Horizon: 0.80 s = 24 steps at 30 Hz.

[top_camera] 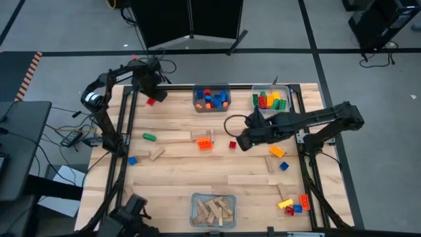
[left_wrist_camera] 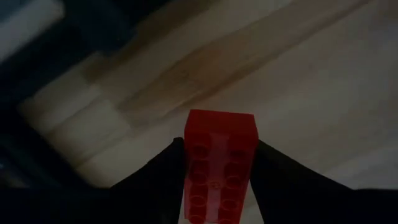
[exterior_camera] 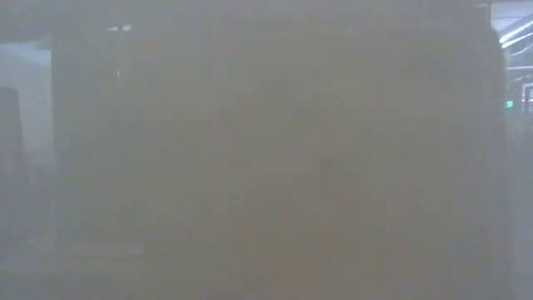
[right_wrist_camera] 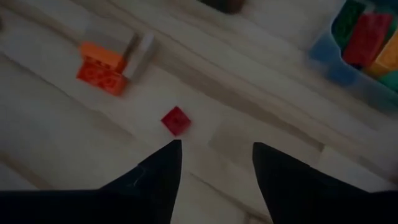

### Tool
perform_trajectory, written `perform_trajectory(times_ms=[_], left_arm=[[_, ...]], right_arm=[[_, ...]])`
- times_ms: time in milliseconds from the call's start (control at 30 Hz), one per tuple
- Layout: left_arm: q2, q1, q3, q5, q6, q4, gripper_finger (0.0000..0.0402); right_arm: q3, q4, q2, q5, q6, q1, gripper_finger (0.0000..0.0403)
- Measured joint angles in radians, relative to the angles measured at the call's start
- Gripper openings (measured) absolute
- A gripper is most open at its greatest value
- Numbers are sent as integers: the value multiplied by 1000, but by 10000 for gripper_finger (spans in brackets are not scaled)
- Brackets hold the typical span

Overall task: Sort blocks by size
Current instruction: Put the large red game piece into the transparent bin

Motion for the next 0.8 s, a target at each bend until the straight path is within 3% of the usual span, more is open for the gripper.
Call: perform_trajectory(times_ms=[100, 233, 400, 500, 633, 800], left_arm=[[-82, -30, 1, 48, -45, 18, 164], [-196, -104, 1, 38, -130, 43, 163], [-302, -259, 2, 1, -269, 119, 163], [-330, -373, 4, -13, -339, 185, 163], [-333, -514, 4, -29, -431, 296, 163], [-329, -643, 4, -33, -515, 510, 163]], right_arm=[[-17, 6, -25, 66, 25, 51, 205], [-110, 56, -90, 111, 93, 103, 196], [-298, 281, -196, 170, 119, 159, 179], [-406, 444, -255, 240, 103, 201, 165], [-520, 640, -309, 408, 75, 266, 152], [-600, 748, -322, 511, 4, 284, 149]])
